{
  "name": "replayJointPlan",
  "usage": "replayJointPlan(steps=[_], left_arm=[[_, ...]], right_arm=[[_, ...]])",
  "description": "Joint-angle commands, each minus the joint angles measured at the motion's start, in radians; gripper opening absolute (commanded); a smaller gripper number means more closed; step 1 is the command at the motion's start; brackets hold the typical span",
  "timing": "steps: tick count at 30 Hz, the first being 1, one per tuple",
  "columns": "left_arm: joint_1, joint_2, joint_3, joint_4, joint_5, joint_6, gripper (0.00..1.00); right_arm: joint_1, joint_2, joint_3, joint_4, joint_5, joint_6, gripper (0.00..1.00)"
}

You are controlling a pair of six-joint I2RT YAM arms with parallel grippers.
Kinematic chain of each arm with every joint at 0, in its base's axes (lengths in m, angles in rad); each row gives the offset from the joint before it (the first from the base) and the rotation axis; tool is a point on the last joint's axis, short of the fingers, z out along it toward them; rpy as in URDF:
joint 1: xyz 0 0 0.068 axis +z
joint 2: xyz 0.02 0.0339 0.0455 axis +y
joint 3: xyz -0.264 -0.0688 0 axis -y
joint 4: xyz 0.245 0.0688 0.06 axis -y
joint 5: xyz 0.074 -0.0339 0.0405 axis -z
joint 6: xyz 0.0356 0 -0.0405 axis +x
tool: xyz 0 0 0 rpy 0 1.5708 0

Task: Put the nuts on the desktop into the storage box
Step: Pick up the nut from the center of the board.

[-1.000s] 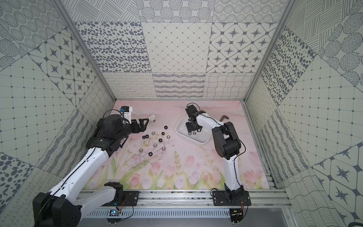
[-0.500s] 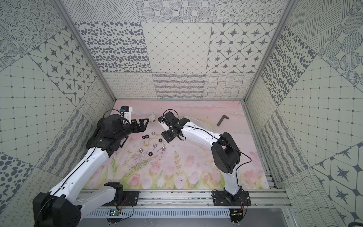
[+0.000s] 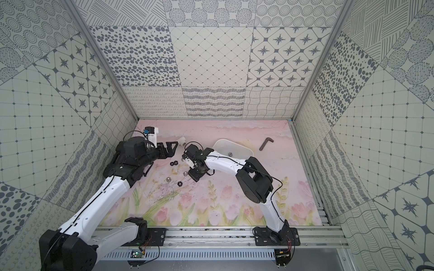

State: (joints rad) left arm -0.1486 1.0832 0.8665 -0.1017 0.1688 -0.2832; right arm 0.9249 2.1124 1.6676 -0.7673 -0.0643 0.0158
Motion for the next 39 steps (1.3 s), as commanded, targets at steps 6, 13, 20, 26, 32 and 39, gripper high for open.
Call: replayJointPlan(steps=[6, 13, 20, 26, 32, 39], left_arm=[[0.0, -0.008, 0.0, -0.008, -0.006, 0.018, 0.99], [-0.001, -0.014, -0.001, -0.008, -0.009, 0.019, 0.99], [0.001, -0.011, 0.003, -0.008, -0.009, 0.02, 0.99], [0.0, -0.01, 0.006, -0.006, -0.009, 0.021, 0.99], [-0.001, -0.006, 0.008, -0.004, -0.009, 0.022, 0.99], [0.0, -0.002, 0.009, 0.002, -0.005, 0.021, 0.99]], right_arm=[[0.014, 0.074, 0.084, -0.038, 0.017, -0.006, 0.61], [0.019, 0.108, 0.11, -0.055, 0.036, -0.011, 0.6], [0.022, 0.127, 0.113, -0.063, 0.047, -0.011, 0.56], [0.022, 0.131, 0.118, -0.07, 0.05, -0.011, 0.38], [0.02, 0.119, 0.119, -0.073, 0.055, -0.016, 0.23], [-0.024, 0.038, 0.108, -0.059, 0.028, -0.003, 0.21]])
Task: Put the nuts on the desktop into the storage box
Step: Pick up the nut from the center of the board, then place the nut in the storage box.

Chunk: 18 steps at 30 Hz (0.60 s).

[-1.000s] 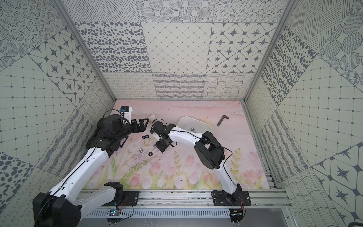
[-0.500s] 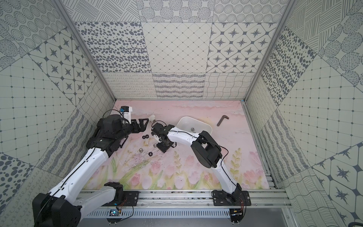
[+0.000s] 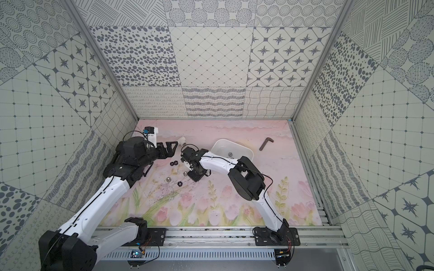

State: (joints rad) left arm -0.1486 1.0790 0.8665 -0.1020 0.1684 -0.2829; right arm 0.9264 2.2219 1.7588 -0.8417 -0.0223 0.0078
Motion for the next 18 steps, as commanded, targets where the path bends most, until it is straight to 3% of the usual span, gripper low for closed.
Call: replayJointPlan(steps=[1, 9, 18], left_arm=[[0.0, 0.002, 0.009, 0.002, -0.005, 0.022, 0.99], [0.001, 0.0, 0.005, 0.002, -0.007, 0.022, 0.99], [0.0, -0.002, 0.004, -0.004, -0.01, 0.022, 0.99]], right_arm=[[-0.037, -0.091, 0.012, 0.024, -0.016, 0.007, 0.21], [-0.188, -0.221, -0.009, 0.078, -0.007, 0.039, 0.22], [-0.336, -0.154, 0.023, 0.077, 0.043, 0.055, 0.23]])
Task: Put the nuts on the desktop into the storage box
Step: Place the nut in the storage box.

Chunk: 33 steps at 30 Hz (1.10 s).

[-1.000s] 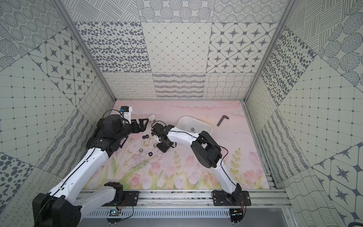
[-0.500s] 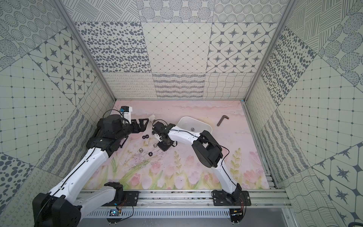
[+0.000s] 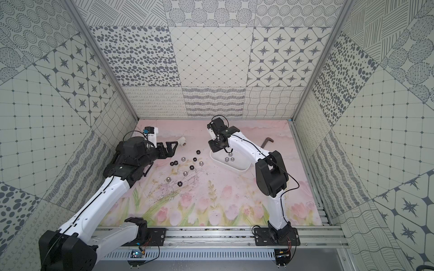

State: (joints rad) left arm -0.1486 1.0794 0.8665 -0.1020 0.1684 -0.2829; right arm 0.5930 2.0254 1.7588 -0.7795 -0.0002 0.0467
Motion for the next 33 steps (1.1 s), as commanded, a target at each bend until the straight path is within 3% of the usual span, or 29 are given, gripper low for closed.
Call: replayJointPlan(steps=[1, 20, 23, 28, 33], left_arm=[[0.001, -0.004, 0.004, -0.004, -0.011, 0.022, 0.99], [0.0, -0.007, 0.002, -0.01, -0.013, 0.021, 0.99], [0.0, -0.008, 0.001, -0.011, -0.012, 0.021, 0.99], [-0.001, -0.008, 0.003, -0.01, -0.012, 0.022, 0.99], [-0.001, -0.003, 0.008, -0.011, -0.01, 0.022, 0.99]], right_arm=[[-0.011, 0.057, 0.027, 0.015, 0.025, 0.017, 0.23], [-0.057, 0.232, 0.084, 0.009, 0.083, 0.007, 0.25], [-0.06, 0.24, 0.088, 0.007, 0.093, 0.007, 0.31], [-0.062, 0.229, 0.087, 0.009, 0.104, 0.002, 0.51], [-0.054, 0.162, 0.068, 0.01, 0.113, -0.001, 0.53]])
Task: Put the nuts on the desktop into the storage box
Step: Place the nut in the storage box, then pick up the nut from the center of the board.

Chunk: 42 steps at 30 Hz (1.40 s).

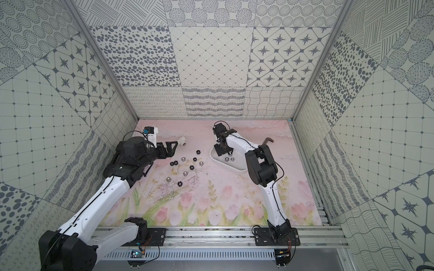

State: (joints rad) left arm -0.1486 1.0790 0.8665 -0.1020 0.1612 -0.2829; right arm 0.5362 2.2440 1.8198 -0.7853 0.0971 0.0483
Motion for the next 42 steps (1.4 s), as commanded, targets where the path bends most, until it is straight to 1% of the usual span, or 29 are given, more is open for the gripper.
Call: replayJointPlan(steps=[1, 5, 8, 10, 13, 17, 21, 26, 30, 33, 37, 42], left_arm=[[0.0, -0.003, 0.008, -0.011, -0.003, 0.022, 0.99], [-0.001, 0.001, 0.011, -0.009, -0.003, 0.021, 0.99], [0.0, 0.01, 0.015, -0.006, 0.002, 0.019, 0.99], [0.0, 0.018, 0.019, -0.003, 0.006, 0.016, 0.99], [0.001, 0.022, 0.019, 0.0, 0.009, 0.014, 0.99], [0.001, 0.021, 0.016, 0.001, 0.008, 0.014, 0.99], [0.0, 0.021, 0.015, 0.002, 0.011, 0.014, 0.99], [0.001, 0.013, 0.011, 0.001, 0.006, 0.014, 0.99], [0.0, 0.013, 0.008, 0.001, 0.003, 0.016, 0.99], [0.0, 0.012, 0.005, -0.001, -0.001, 0.019, 0.99], [0.0, 0.011, 0.004, -0.001, -0.003, 0.019, 0.99], [0.0, 0.01, 0.002, -0.002, -0.003, 0.019, 0.99]], right_arm=[[0.007, -0.08, -0.005, 0.022, 0.018, -0.002, 0.53], [0.058, -0.208, -0.081, 0.067, 0.034, -0.019, 0.54], [0.105, -0.276, -0.118, 0.068, 0.008, -0.029, 0.54], [0.148, -0.306, -0.145, 0.067, -0.022, -0.034, 0.54], [0.219, -0.316, -0.173, 0.066, -0.02, -0.03, 0.54], [0.294, -0.275, -0.179, 0.065, -0.026, -0.004, 0.54], [0.321, -0.196, -0.148, 0.058, -0.045, 0.01, 0.54], [0.323, -0.098, -0.075, 0.02, -0.028, 0.026, 0.54], [0.321, -0.033, -0.013, 0.0, 0.005, 0.039, 0.57], [0.322, -0.003, 0.022, -0.004, 0.03, 0.046, 0.6], [0.318, 0.031, 0.069, -0.026, 0.066, 0.048, 0.62], [0.305, 0.056, 0.096, -0.037, 0.057, 0.045, 0.62]])
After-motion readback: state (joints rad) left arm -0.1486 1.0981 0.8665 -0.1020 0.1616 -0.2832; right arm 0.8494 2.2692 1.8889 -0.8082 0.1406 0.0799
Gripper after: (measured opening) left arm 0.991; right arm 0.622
